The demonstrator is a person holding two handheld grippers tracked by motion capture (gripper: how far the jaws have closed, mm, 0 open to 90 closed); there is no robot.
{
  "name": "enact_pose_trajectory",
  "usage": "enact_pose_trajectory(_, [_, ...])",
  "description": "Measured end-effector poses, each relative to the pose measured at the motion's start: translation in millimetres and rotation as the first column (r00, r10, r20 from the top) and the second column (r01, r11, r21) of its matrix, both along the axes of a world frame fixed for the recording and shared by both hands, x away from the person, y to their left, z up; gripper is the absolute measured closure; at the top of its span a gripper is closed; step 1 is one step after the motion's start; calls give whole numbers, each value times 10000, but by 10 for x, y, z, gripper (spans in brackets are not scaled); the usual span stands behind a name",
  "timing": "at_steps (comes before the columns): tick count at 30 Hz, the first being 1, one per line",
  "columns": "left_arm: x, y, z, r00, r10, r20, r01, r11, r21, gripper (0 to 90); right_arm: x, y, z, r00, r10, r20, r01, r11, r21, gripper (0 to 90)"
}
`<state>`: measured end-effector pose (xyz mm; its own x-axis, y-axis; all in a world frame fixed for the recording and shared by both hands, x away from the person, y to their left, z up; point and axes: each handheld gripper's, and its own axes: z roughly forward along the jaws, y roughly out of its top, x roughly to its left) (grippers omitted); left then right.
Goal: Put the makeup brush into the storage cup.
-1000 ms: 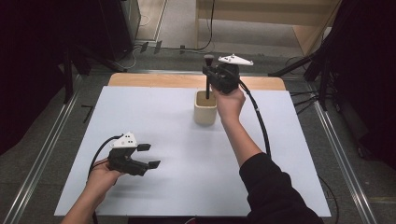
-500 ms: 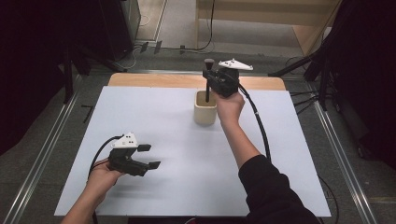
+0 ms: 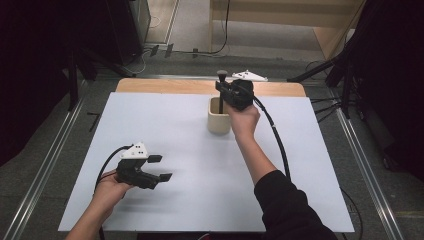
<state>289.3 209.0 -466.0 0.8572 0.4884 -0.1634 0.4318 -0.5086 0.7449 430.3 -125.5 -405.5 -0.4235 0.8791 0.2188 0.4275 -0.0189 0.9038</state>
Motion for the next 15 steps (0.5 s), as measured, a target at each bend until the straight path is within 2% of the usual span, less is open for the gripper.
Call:
enact_pose_trajectory(4, [1,2,0,10000,-2,7,2,10000,16,234,-15,11,-58,9999,58,-112,-58,10000,23,777])
enact_pose_trajectory(15, [1,0,0,10000,-14,3,14,10000,25,234,-31,-3,-93,9998,27,-174,-26,10000,38,770])
